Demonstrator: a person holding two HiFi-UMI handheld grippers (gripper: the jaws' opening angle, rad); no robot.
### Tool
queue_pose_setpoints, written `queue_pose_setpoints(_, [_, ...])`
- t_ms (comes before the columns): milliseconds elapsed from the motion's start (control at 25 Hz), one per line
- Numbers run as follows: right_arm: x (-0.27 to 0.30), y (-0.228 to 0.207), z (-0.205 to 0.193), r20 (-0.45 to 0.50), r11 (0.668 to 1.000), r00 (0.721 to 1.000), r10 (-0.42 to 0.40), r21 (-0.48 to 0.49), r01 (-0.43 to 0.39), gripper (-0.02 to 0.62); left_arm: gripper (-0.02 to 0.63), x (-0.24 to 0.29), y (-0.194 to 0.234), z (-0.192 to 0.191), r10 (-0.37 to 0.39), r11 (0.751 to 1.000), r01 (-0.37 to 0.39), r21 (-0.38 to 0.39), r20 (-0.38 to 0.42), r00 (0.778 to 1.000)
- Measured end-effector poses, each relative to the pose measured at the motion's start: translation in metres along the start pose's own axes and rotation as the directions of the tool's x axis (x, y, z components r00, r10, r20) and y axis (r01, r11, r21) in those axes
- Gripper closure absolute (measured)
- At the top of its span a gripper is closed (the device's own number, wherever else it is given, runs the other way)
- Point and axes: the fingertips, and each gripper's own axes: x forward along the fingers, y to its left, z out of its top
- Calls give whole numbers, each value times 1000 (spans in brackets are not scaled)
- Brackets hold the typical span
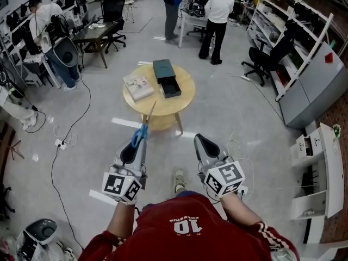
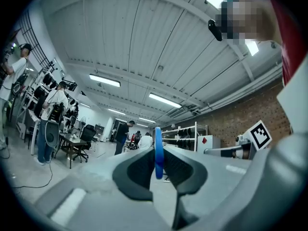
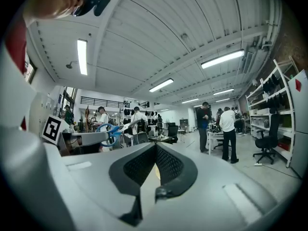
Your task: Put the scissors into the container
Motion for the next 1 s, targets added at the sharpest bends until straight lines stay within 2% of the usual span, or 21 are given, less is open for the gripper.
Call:
queue_pose_setpoints(520, [65,-11,-2,-22,994,994,106,20,-106,607,552,37,28,-7,24,1000,-24,1,-38,999])
queue_pose_setpoints(1000, [149,-78,18,5,989,990,144,35,-144,607,552,126,70,-6,37,999,-37,10,-40,999])
